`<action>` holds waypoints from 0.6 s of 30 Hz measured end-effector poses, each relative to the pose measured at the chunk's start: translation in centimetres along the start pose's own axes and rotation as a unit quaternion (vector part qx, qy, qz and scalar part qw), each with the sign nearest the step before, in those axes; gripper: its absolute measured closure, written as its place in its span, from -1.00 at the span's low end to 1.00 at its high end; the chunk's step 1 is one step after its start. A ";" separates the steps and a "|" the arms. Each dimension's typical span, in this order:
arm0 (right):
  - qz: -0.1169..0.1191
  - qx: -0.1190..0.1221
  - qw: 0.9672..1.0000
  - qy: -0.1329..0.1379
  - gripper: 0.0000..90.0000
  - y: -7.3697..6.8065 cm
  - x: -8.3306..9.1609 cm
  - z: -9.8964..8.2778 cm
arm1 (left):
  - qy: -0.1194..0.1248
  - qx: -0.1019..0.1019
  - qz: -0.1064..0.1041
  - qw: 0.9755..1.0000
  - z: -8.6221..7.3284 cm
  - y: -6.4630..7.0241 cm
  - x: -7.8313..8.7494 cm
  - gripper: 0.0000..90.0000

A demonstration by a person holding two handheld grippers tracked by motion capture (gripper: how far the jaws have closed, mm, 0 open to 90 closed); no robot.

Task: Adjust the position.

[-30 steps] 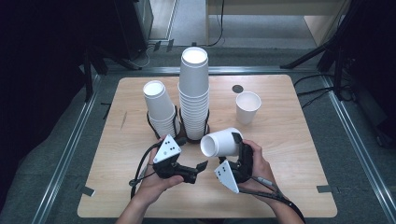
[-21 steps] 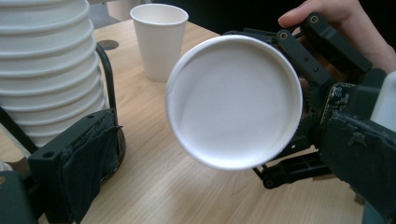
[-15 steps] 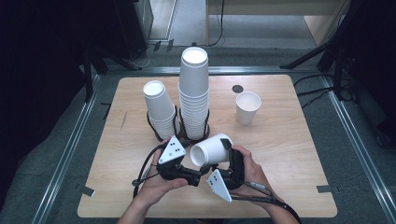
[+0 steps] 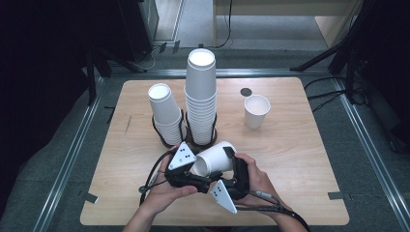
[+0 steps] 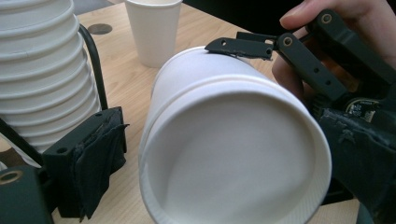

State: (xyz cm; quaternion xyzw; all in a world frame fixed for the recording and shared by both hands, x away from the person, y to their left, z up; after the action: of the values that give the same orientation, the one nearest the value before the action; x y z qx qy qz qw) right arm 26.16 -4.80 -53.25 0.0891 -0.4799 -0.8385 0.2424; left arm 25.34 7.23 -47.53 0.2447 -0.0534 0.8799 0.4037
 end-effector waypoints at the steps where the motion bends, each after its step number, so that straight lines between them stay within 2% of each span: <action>1: 0.001 0.001 1.000 0.000 -0.69 0.0 0.0 0.0 | -0.001 0.002 -0.001 1.000 0.0 0.0 0.0 -0.88; 4: 0.002 0.001 1.000 0.001 -0.69 -0.1 0.1 0.1 | -0.001 0.008 -0.003 1.000 0.0 -0.1 0.0 -0.85; 7: 0.005 0.001 1.000 0.003 -0.69 -0.2 0.1 0.2 | -0.004 0.013 0.005 1.000 0.0 -0.1 -0.1 -0.73; 13: 0.004 0.002 1.000 0.003 -0.69 -0.2 0.1 0.3 | -0.020 0.009 0.012 1.000 -0.3 0.0 -0.4 -0.70; 18: 0.005 0.006 1.000 0.004 -0.69 -0.2 0.1 0.3 | -0.018 0.006 0.014 1.000 -0.2 0.0 -0.4 -0.60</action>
State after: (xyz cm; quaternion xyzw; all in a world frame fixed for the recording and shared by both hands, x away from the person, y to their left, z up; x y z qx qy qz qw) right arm 25.89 -4.55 -53.30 0.0919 -0.4846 -0.8337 0.2482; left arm 25.46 7.00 -47.90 0.2622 -0.0591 0.8811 0.3890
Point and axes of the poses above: each handheld gripper's, and its own axes: x roughly backward along the jaws, z roughly out of its top, y roughly to its right, the point moved 5 cm from there along -x, roughly forward along the jaws
